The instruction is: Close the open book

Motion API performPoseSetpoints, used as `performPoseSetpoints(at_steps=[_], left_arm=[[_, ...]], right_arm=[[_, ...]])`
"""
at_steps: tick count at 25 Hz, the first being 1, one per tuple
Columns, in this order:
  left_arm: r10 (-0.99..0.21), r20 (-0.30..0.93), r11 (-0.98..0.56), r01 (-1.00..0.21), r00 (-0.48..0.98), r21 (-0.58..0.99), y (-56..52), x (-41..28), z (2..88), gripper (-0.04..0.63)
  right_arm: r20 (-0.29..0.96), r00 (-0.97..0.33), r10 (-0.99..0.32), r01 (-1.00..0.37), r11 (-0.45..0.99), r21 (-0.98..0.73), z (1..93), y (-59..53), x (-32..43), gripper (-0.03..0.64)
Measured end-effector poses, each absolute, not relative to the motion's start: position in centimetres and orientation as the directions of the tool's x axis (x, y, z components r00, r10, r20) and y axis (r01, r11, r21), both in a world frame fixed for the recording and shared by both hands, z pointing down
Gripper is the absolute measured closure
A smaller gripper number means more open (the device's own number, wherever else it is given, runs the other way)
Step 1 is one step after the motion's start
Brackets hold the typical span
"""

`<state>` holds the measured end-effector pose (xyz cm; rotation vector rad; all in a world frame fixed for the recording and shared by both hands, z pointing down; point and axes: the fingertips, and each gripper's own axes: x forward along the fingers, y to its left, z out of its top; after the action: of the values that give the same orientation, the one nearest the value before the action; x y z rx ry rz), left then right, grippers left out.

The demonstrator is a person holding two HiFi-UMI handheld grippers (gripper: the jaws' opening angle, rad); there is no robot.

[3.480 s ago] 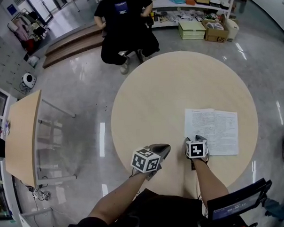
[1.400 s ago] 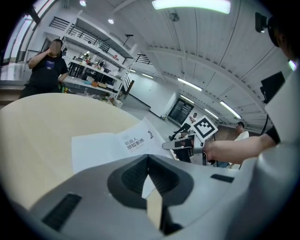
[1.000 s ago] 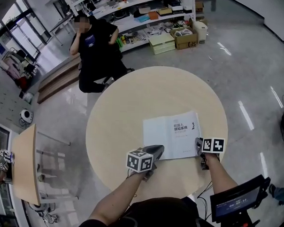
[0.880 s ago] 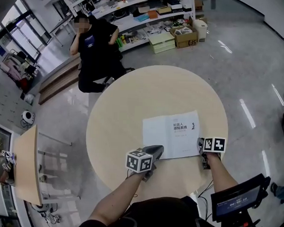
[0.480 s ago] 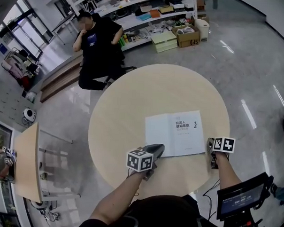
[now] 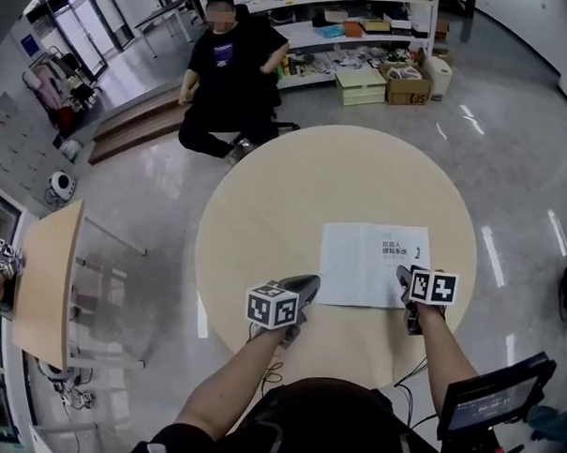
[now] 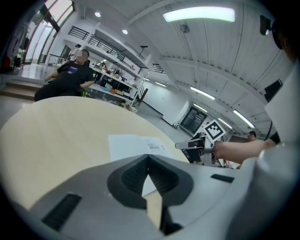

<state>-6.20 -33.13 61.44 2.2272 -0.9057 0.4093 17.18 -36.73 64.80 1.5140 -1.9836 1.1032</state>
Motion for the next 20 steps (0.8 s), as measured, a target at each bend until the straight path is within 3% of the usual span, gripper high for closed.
performPoseSetpoints(at_steps=[3, 8, 17, 20], left_arm=[[-0.511, 0.510, -0.489, -0.722, 0.692, 0.490, -33.0, -9.1, 61.9, 0.606], [-0.520, 0.510, -0.466, -0.728, 0.685, 0.503, -32.6, -13.4, 63.5, 0.606], [-0.484, 0.510, -0.491, -0.703, 0.711, 0.514, -33.1, -13.5, 63.0, 0.605], [-0.479, 0.505, -0.495, -0.696, 0.718, 0.521, -33.5, -13.2, 63.4, 0.606]], right_arm=[[0.735, -0.357, -0.576, -0.934, 0.193, -0.302, 65.0, -37.0, 10.9, 0.399], [0.790, -0.361, -0.495, -0.912, 0.363, -0.190, 68.2, -34.9, 2.9, 0.376], [0.820, -0.352, -0.451, -0.909, 0.373, -0.185, 68.7, -35.0, 0.4, 0.370], [0.839, -0.343, -0.423, -0.895, 0.417, -0.156, 69.4, -34.1, 0.8, 0.341]])
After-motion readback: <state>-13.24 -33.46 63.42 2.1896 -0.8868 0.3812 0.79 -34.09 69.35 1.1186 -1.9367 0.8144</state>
